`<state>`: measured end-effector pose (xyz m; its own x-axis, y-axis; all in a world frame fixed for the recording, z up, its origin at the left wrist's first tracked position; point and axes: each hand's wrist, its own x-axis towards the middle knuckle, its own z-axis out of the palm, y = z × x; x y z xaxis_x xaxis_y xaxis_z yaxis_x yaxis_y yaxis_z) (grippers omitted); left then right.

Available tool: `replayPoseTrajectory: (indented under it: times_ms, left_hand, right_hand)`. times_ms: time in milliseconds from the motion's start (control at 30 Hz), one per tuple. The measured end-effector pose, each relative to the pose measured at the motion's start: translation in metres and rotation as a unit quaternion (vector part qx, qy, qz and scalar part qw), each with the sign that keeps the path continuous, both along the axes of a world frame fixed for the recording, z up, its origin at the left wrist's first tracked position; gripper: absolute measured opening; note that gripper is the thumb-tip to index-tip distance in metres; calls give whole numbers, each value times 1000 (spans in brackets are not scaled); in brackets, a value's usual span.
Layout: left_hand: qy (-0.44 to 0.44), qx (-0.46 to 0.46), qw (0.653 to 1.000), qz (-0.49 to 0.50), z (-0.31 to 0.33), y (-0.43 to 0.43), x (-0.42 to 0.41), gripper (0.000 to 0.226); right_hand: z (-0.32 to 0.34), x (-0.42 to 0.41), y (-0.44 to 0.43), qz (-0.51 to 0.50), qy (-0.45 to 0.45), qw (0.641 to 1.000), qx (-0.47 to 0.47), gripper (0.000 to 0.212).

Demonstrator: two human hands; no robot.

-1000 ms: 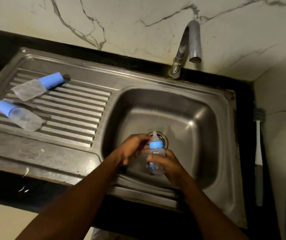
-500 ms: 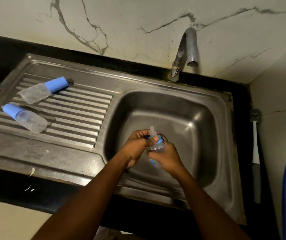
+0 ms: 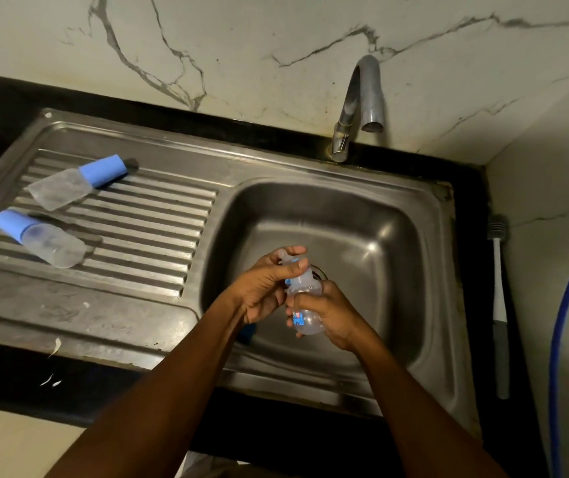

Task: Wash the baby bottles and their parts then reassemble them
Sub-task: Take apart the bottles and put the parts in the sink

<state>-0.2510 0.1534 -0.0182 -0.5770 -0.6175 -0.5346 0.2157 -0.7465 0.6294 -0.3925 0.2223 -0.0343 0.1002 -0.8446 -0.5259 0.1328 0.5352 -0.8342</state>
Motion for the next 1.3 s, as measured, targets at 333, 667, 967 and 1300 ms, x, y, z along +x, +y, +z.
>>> replayPoseTrajectory:
  times_ms: [333, 667, 967, 1300]
  left_hand:
    - [100, 40, 991, 77, -7, 0, 4, 22]
    - [69, 68, 973, 208, -27, -4, 48, 29]
    - [80, 100, 959, 252, -30, 2, 64, 23]
    - [-36, 125, 980, 151, -29, 3, 51, 30]
  right_hand:
    - [5, -3, -5, 15, 14, 999, -30, 30]
    - [-95, 7, -5, 107, 242, 963, -49, 35]
    - [-115, 20, -10, 226, 331, 916, -11, 54]
    - [-70, 16, -14, 155, 257, 954, 10, 71]
